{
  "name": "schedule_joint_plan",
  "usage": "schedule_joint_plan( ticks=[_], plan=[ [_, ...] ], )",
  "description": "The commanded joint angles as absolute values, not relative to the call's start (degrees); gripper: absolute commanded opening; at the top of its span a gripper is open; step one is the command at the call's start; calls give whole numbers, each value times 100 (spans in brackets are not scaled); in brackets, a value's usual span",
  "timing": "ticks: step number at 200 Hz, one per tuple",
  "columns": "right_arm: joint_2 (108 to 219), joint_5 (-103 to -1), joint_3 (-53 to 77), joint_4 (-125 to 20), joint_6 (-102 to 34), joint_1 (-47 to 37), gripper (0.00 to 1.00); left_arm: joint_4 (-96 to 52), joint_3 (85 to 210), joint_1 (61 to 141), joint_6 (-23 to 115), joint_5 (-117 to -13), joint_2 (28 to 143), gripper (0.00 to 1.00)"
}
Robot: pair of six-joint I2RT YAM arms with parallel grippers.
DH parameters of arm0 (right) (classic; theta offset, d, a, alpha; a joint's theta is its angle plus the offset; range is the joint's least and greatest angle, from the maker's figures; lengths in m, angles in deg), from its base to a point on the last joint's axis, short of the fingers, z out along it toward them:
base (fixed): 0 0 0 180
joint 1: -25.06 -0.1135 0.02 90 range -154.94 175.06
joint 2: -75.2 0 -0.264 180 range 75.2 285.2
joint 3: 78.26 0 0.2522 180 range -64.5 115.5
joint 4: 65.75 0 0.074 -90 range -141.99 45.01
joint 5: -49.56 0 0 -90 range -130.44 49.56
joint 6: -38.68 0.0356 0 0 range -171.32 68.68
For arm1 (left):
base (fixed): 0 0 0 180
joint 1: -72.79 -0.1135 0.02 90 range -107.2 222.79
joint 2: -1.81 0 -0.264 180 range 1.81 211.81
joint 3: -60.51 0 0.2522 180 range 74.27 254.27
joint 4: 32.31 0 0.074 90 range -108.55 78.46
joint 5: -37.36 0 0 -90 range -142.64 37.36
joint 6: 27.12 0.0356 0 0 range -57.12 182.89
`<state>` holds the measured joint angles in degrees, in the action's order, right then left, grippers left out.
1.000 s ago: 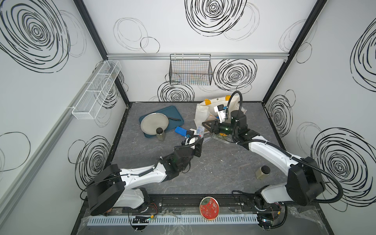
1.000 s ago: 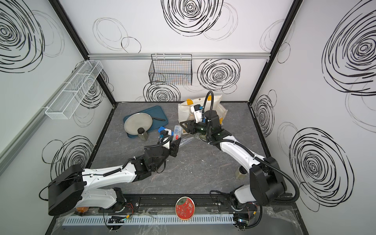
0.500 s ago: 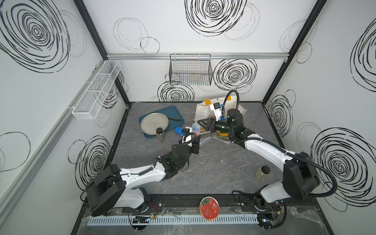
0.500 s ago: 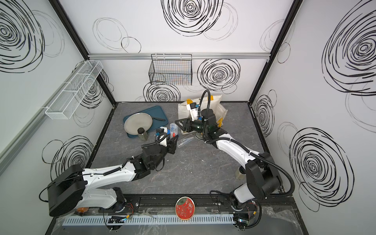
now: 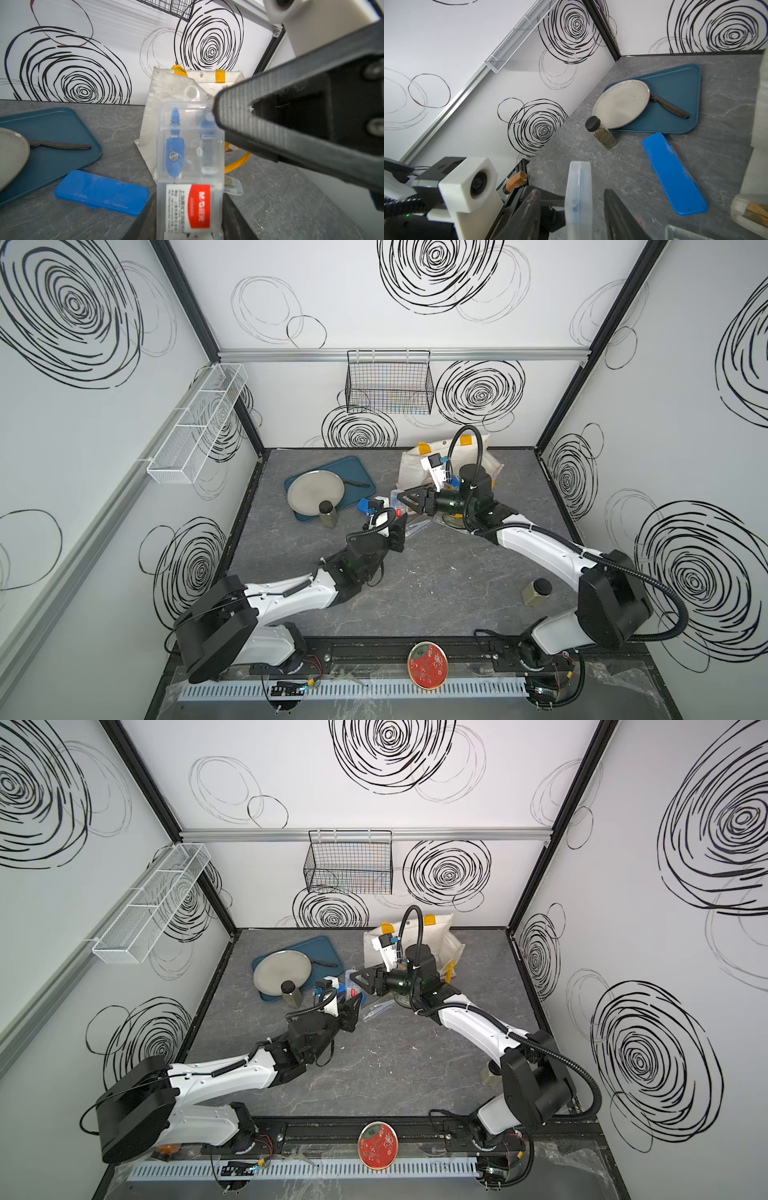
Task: Put the compass set into the canvas bag
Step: Place the compass set in the canvas bag.
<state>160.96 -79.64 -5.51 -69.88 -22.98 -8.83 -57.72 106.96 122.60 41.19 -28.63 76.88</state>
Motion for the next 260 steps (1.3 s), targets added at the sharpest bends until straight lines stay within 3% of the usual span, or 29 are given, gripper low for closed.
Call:
schedule_joint_plan(
  ticks=[1,81,93,100,103,156,197,232,260],
  plan=[
    [16256,-8122,-350,-7280,-2179,-940,46,-6180,10863,12228,4082,-2986,7748,43],
    [16444,-7979,-157,-7344,-2107,-943,13,-6061,10908,12235,4117,-2952,7766,48],
    [16420,-7929,-146,-7346,-2138,-939,9,-6017,10916,12228,4118,-2936,7773,66],
    [16411,-7897,-135,-7336,-2162,-939,9,-5995,10908,12228,4118,-2907,7766,96],
    [16399,-7880,-129,-7328,-2173,-939,8,-5988,10908,12231,4114,-2902,7766,100],
    [16225,-7417,315,-6822,-2651,-770,8,-6192,10475,12171,4048,-2798,7442,99],
    [16072,-7015,796,-6535,-2621,-131,8,-6249,10157,12017,3940,-3181,7171,99],
    [15835,-6107,957,-6286,-2712,625,8,-6144,10084,11998,3911,-3181,7185,99],
    [15738,-4782,918,-6104,-3291,915,7,-6152,10088,11965,3898,-3206,7254,99]
  ],
)
